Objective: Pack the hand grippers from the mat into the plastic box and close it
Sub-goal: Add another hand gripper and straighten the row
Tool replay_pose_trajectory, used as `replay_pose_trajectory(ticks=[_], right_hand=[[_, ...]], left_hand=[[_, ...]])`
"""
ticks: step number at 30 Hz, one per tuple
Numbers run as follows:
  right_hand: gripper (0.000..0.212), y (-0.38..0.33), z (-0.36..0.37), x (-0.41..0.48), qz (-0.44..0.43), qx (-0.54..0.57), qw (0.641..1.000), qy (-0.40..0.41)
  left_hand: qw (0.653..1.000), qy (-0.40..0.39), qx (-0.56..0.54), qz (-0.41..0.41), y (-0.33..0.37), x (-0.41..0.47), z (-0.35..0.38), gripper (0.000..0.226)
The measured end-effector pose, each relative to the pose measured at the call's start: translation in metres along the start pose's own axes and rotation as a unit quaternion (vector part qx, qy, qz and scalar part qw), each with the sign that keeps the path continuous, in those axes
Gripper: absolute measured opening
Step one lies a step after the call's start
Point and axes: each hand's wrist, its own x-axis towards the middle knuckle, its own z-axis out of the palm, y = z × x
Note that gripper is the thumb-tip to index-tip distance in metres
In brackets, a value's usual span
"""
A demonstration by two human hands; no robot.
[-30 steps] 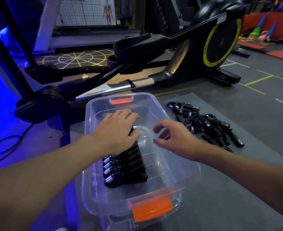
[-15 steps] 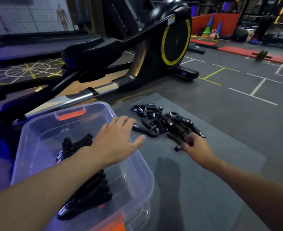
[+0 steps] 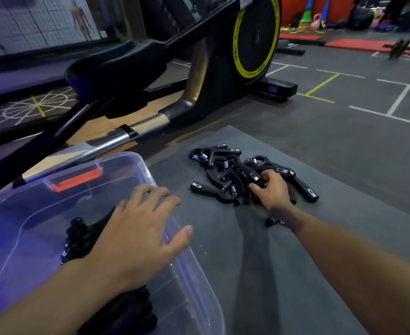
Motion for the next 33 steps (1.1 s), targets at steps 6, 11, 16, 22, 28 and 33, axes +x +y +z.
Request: replay_pose_trajectory(ticks=[6, 11, 16, 22, 28, 33], right_hand=[[0.048, -0.003, 0.02, 0.02, -0.012, 0.003, 1.0, 0.004], [0.036, 0.001, 0.025, 0.023, 0.002, -0.017, 0.999, 0.035], [0.034, -0.016, 0.025, 0.022, -0.002, -0.025, 0.997, 0.072], [0.032, -0.058, -0.004, 0.01, -0.005, -0.006, 0.994, 0.107], [0.024, -0.127, -0.048, -0.041, -0.045, 0.092, 0.988, 0.112], [0.017, -0.191, -0.066, -0.102, -0.081, 0.191, 0.976, 0.063]], left_hand=[[1.0, 0.0, 0.002, 0.005, -0.004, 0.003, 0.008, 0.066], [1.0, -0.001, -0.006, 0.002, -0.005, 0.001, 0.009, 0.066], [1.0, -0.005, -0.009, 0.005, -0.006, -0.001, 0.007, 0.07], [0.999, 0.009, -0.05, 0.015, -0.015, -0.012, -0.007, 0.071], [0.996, 0.065, -0.063, 0.026, -0.041, -0.024, -0.035, 0.064], [0.991, 0.116, -0.061, 0.029, -0.063, -0.04, -0.056, 0.058]])
